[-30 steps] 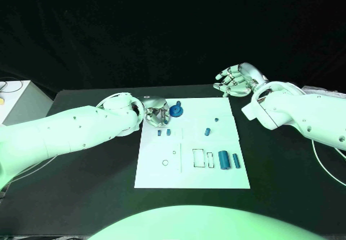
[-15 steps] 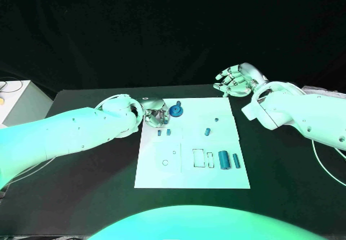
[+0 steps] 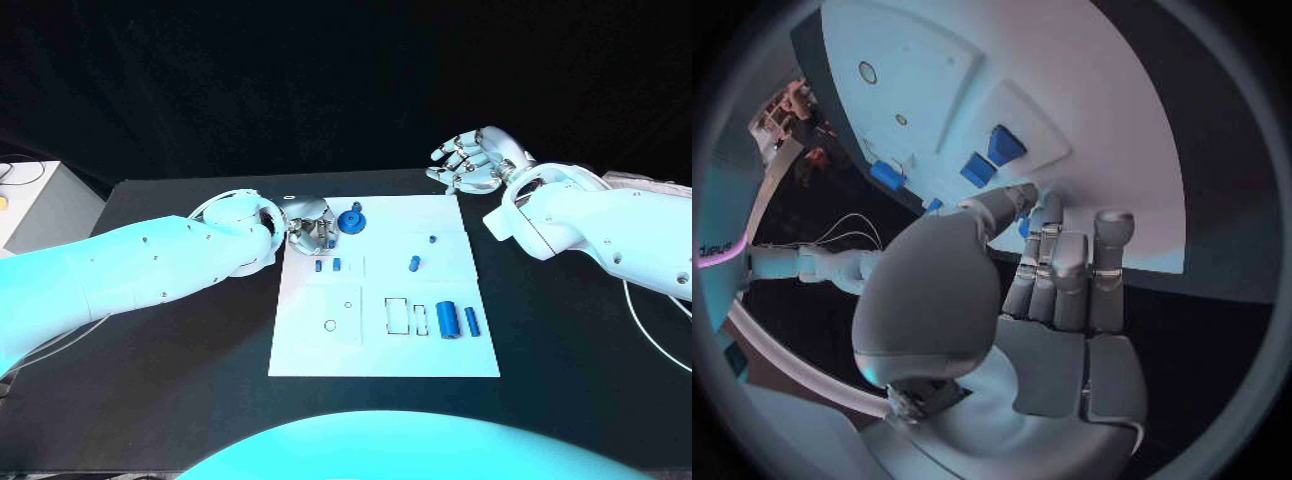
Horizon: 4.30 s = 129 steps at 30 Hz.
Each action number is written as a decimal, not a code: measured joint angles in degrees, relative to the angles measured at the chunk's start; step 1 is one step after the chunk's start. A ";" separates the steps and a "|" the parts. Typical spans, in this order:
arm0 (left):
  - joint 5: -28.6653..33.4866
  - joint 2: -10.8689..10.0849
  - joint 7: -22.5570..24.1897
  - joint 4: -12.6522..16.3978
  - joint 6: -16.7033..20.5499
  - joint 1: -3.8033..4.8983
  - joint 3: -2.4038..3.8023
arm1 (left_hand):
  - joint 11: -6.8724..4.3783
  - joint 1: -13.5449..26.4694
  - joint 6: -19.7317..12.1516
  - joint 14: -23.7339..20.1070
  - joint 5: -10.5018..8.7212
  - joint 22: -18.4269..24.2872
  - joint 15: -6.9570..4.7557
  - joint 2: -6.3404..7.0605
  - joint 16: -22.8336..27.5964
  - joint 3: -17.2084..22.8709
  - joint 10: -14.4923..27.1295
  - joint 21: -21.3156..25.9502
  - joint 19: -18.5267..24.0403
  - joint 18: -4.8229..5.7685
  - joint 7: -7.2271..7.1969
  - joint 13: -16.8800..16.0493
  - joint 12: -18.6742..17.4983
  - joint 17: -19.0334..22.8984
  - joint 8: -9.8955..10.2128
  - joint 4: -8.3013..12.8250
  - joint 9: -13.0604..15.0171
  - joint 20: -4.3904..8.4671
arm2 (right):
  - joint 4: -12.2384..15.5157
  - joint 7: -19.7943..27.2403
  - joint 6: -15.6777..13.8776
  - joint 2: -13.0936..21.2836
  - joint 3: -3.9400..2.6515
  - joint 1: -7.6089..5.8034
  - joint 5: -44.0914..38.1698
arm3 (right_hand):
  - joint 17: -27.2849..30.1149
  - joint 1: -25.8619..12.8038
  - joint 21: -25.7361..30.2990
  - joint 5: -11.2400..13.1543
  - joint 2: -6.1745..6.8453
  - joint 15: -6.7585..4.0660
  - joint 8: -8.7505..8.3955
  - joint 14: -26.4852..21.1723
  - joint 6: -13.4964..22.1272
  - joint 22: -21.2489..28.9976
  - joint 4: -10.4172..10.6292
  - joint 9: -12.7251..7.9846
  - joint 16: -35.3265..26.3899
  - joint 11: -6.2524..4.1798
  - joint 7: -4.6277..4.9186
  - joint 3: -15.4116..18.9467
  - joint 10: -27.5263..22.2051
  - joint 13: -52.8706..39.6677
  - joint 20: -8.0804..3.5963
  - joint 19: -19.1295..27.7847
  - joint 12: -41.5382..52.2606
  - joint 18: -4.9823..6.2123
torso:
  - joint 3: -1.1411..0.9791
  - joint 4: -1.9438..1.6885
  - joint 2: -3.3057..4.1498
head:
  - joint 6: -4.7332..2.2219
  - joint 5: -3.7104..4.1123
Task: Assemble the parts on the task board
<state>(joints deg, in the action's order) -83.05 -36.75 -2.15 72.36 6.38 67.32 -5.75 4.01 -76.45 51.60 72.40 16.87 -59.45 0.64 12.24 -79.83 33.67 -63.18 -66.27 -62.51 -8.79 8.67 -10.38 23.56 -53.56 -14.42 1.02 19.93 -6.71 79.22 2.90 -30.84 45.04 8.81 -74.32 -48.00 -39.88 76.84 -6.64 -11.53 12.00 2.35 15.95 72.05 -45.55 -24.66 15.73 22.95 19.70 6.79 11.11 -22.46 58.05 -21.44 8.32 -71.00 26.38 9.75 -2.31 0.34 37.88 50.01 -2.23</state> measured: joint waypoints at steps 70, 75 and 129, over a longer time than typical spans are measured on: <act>69.37 -14.36 24.81 6.80 -4.31 0.05 4.55 | 2.75 -0.66 0.63 -19.37 -1.33 14.16 2.64 -1.46 18.52 -2.45 10.32 17.13 13.87 -1.38 1.02 0.73 4.18 27.95 0.44 -0.23 3.39 -2.00 | 1.30 -13.13 10.17 -0.67 0.48 7.25 -52.34 | -23.75 2.87 -48.03 4.76 1.93 -2.68 -2.89 11.87 -16.30 -40.22 -8.94 -2.22 43.59 -2.94 -4.18 -12.57 9.79 17.72 -3.99 -10.53 -18.96 -2.68 | -0.01 -0.02 0.01 | -1.42 3.93; 69.50 -14.42 24.80 6.86 -4.32 0.05 4.55 | 2.75 -0.66 0.63 -19.37 -1.33 14.24 2.64 -1.46 18.52 -2.45 10.32 17.12 13.87 -1.38 1.03 0.78 4.18 27.95 0.44 -0.23 3.39 -2.00 | 1.15 -13.21 10.17 -0.92 0.41 7.31 -52.44 | -24.11 3.01 -49.10 4.76 1.79 -2.89 -2.83 12.08 -16.31 -41.13 -9.11 -2.15 43.99 -2.93 -4.17 -12.73 10.21 17.72 -4.00 -10.98 -18.96 -2.68 | -0.01 -0.01 0.03 | -1.28 3.99; 69.62 -14.66 24.20 6.87 -4.56 0.04 4.54 | 2.75 -0.91 0.62 -19.37 -1.33 14.46 2.64 -1.70 18.71 -2.60 10.33 17.56 13.46 -1.38 1.03 1.30 3.55 28.16 0.44 -0.07 3.36 -2.00 | 4.22 -15.42 5.60 0.23 0.15 7.78 -52.37 | -27.23 3.61 -61.72 4.25 0.43 -4.21 -1.12 11.77 -19.16 -50.28 -14.09 -0.06 49.54 -2.54 -5.20 -16.75 14.50 16.85 -4.72 -12.91 -20.46 -4.93 | 0.03 0.01 -0.03 | -0.82 3.99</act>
<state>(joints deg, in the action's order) -13.43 -51.41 22.05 79.22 1.82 67.36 -1.22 6.76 -77.35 52.22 53.03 15.54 -44.99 3.28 10.55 -61.12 31.06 -52.85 -48.71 -49.05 -10.17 9.70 -9.07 27.11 -25.40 -13.98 0.95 23.29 -8.71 83.44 -12.52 -25.24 45.27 8.95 -66.54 -100.36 -67.10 80.46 -68.36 -7.27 12.43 -1.86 14.83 83.82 -64.71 -74.94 1.64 22.89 69.24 4.25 5.91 -39.21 72.56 -4.59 3.60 -83.92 5.92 4.82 -2.28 0.35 37.84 49.19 1.76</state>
